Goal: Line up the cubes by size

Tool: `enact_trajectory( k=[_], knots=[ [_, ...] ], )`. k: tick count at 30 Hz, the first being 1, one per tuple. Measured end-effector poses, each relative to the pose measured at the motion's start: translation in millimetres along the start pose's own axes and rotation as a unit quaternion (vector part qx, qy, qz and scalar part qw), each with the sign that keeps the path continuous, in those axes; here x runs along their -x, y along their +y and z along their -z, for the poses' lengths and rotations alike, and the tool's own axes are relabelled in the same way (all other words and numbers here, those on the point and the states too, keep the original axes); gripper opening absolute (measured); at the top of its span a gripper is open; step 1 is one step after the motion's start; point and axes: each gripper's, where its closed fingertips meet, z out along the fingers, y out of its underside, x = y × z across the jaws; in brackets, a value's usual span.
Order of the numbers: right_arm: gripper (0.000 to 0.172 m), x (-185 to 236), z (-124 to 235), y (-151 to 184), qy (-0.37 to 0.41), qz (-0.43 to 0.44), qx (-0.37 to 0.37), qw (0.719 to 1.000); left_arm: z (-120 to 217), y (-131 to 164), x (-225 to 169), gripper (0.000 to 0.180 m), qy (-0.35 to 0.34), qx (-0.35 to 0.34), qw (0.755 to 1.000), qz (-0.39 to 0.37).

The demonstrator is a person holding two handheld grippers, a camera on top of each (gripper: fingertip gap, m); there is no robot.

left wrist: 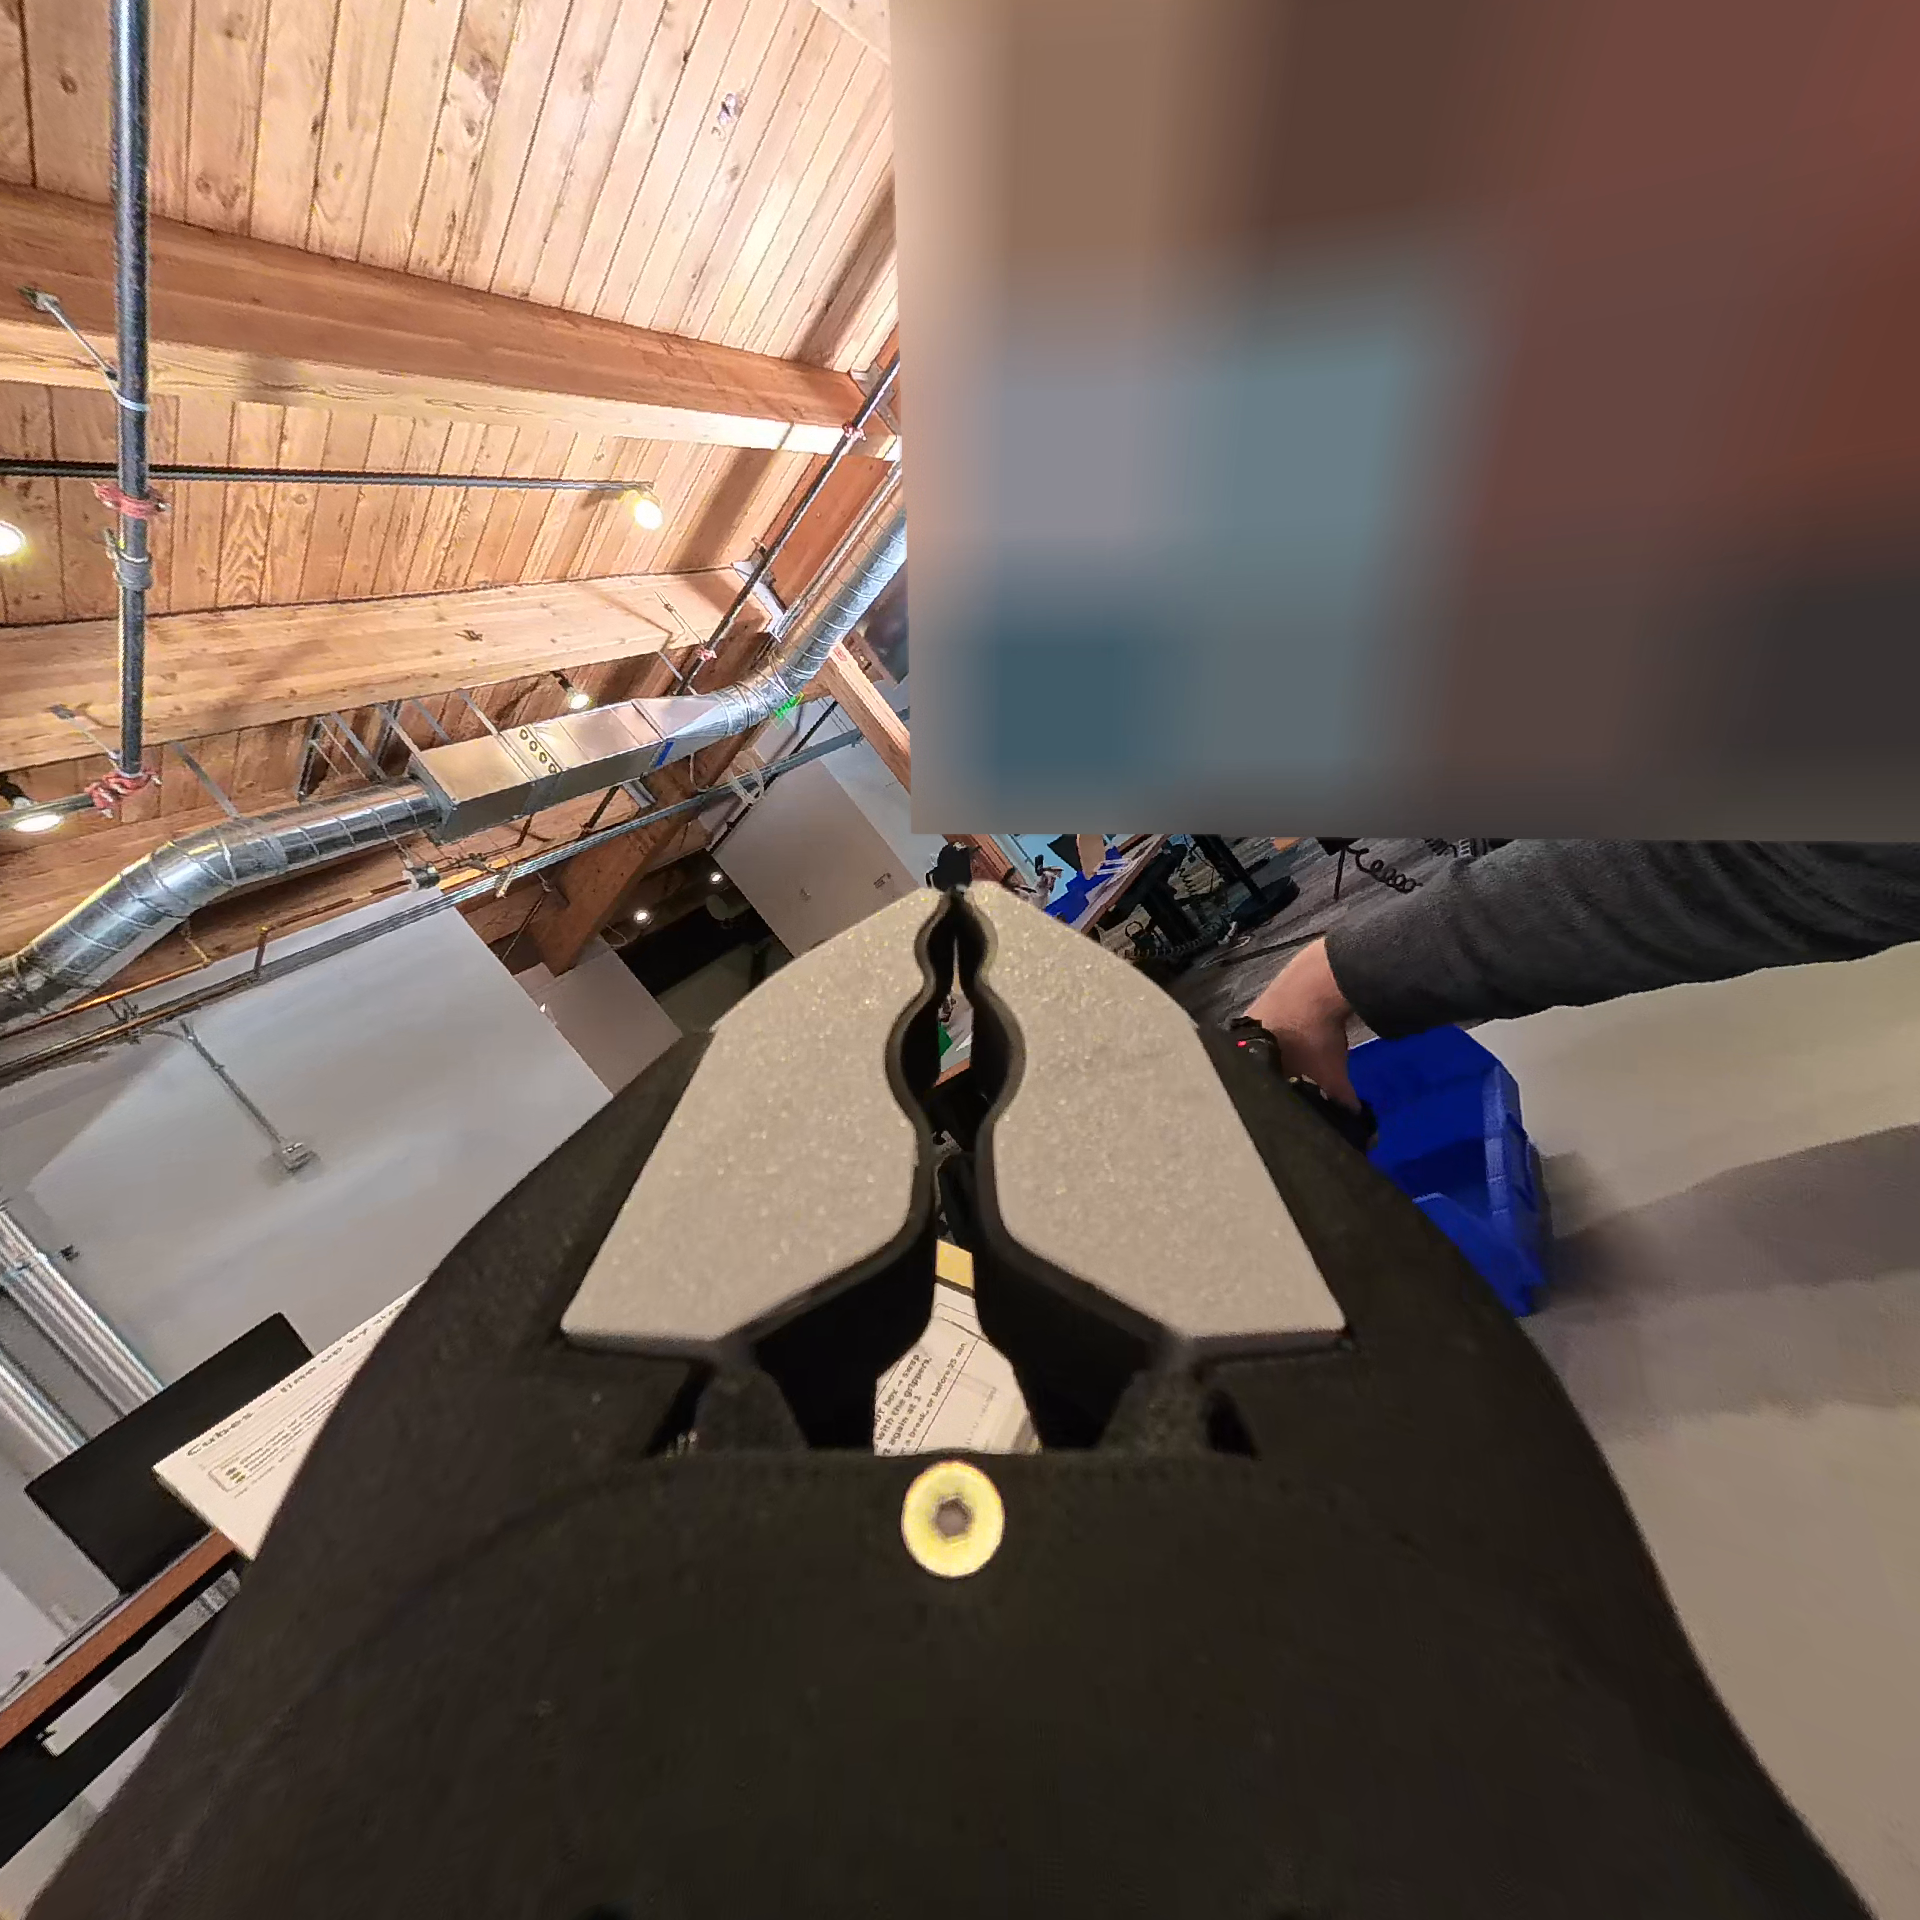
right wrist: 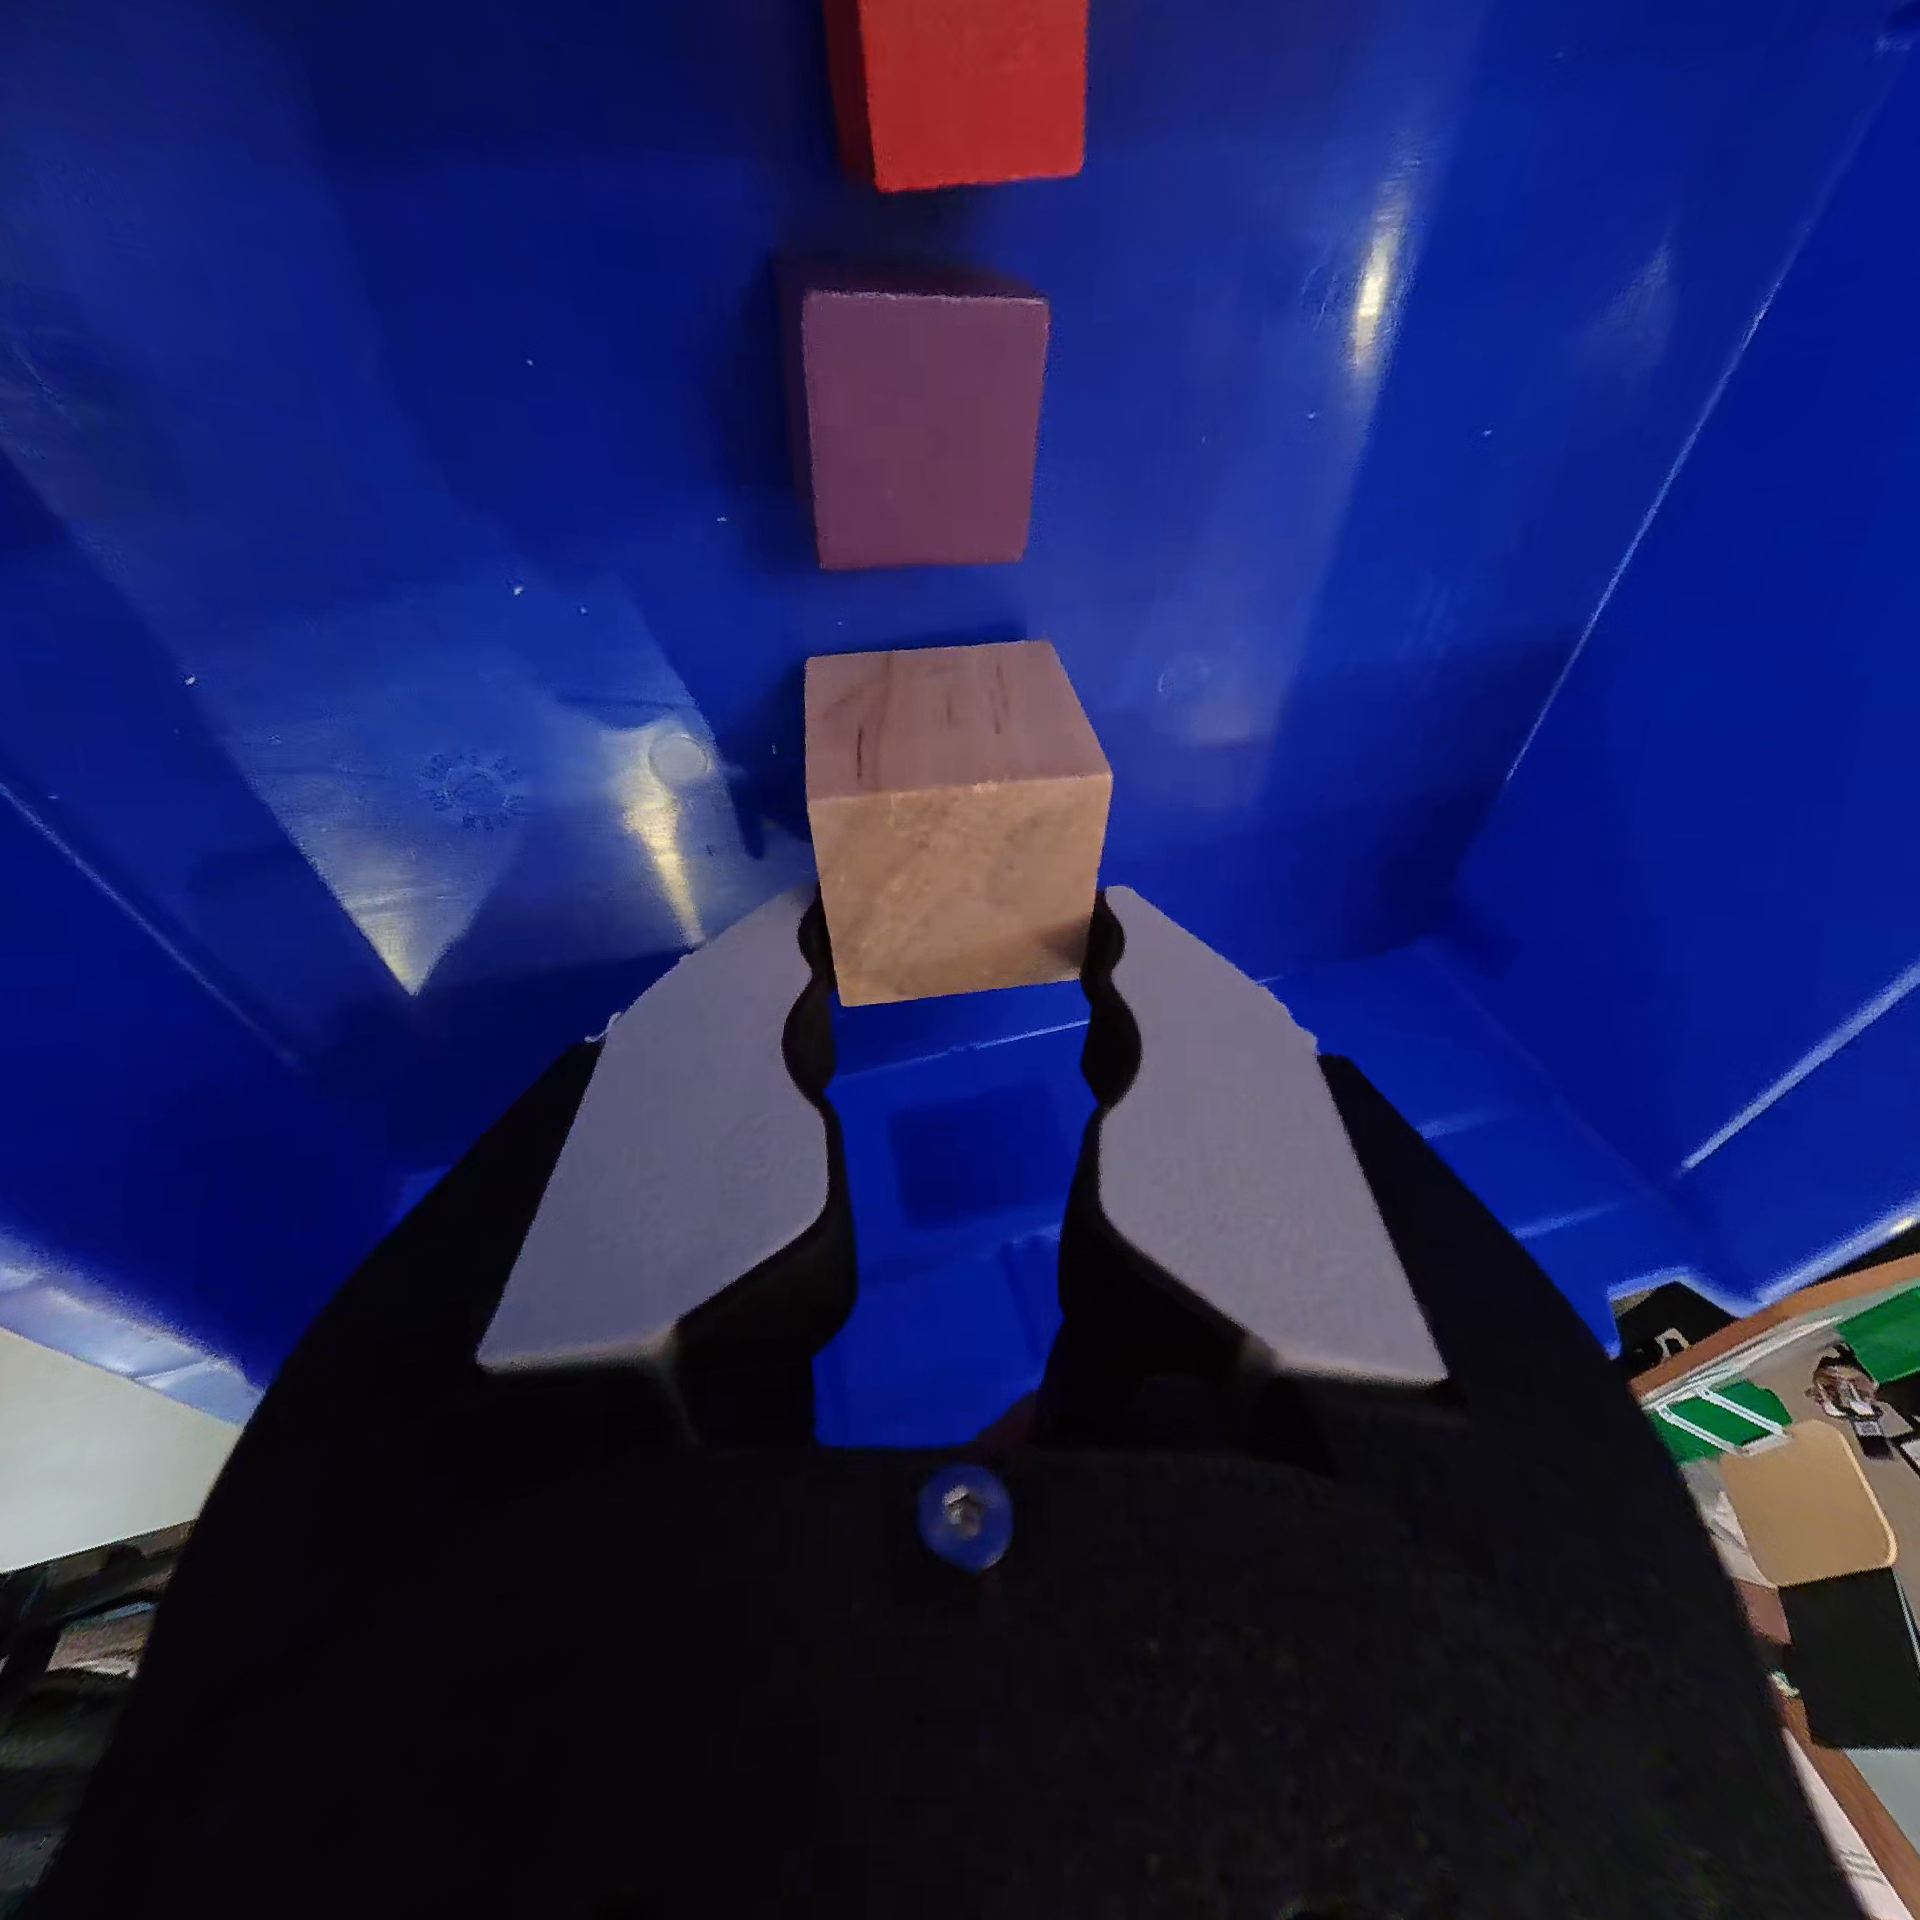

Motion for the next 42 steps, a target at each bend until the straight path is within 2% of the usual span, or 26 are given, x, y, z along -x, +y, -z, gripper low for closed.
enact_trajectory(
  k=[5,6,9,12,14,16,18,20,23,26,30,33,36,39,42],
  knots=[
    [0.046,0,-1,-2,-0.016,0.000,-0.004,1.000,-3,3,-3,0.000,0.008,0.007,1.000,-0.002],
    [0.051,1,-1,-2,-0.018,-0.001,-0.005,1.000,-3,3,-4,0.000,0.010,0.009,1.000,-0.004],
    [0.059,-8,10,0,0.020,-0.007,0.000,1.000,-4,4,-7,0.000,0.017,0.013,1.000,-0.009],
    [0.060,-15,40,4,0.081,-0.031,-0.003,0.996,-4,6,-7,0.000,0.016,0.019,1.000,-0.012],
    [0.053,-19,74,7,0.144,-0.058,-0.010,0.988,-5,8,-7,0.000,0.015,0.024,1.000,-0.012],
    [0.046,-18,114,-3,0.203,-0.094,-0.050,0.973,-6,10,-6,0.000,0.011,0.031,0.999,-0.012],
    [0.038,-6,157,-23,0.241,-0.124,-0.124,0.955,-7,15,-4,0.000,0.005,0.050,0.999,-0.011],
    [0.030,10,199,-51,0.265,-0.143,-0.206,0.931,-10,32,6,0.000,-0.023,0.102,0.994,0.000],
    [0.018,34,255,-98,0.285,-0.150,-0.324,0.890,-16,54,6,0.000,-0.024,0.157,0.987,0.003],
    [0.014,47,294,-149,0.276,-0.156,-0.422,0.849,-23,68,4,0.000,-0.026,0.193,0.981,0.001],
    [0.019,53,326,-216,0.257,-0.126,-0.506,0.814,-29,78,-1,0.000,-0.019,0.213,0.977,-0.005],
    [0.023,57,349,-255,0.248,-0.103,-0.552,0.789,-27,85,-1,0.000,-0.018,0.229,0.973,-0.015],
    [0.023,61,366,-278,0.234,-0.102,-0.600,0.758,-23,90,5,0.000,-0.023,0.235,0.972,-0.011],
    [0.022,62,373,-293,0.225,-0.105,-0.621,0.743,-23,90,7,0.000,-0.021,0.224,0.974,0.003],
    [0.022,67,368,-304,0.233,-0.088,-0.614,0.749,-26,94,4,0.000,-0.017,0.231,0.973,-0.003]
  ],
)
